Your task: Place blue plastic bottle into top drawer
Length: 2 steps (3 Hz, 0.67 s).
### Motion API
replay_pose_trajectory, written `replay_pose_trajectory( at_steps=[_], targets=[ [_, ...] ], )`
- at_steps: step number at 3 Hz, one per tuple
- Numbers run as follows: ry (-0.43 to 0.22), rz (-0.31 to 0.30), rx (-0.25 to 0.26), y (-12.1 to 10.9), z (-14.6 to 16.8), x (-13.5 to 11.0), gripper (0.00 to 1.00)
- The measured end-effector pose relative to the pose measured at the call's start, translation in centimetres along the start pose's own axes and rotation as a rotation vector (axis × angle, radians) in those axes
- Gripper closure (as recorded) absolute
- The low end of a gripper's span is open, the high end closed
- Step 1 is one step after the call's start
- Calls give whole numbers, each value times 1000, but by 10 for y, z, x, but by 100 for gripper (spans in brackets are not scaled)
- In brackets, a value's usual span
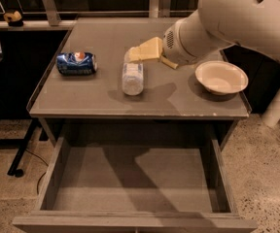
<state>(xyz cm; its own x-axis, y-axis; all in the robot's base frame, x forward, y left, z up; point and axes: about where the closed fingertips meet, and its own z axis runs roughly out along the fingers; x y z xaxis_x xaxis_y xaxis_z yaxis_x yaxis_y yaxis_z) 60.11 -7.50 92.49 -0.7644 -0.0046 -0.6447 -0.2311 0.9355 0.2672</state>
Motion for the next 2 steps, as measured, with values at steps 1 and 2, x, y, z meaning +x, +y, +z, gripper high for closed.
replay_pose_trajectory(
  at_steps=[1,2],
  targets=[
    [-7,-26,-30,17,13,-15,0],
    [12,-40,-30,27,34,-24,0]
  ],
)
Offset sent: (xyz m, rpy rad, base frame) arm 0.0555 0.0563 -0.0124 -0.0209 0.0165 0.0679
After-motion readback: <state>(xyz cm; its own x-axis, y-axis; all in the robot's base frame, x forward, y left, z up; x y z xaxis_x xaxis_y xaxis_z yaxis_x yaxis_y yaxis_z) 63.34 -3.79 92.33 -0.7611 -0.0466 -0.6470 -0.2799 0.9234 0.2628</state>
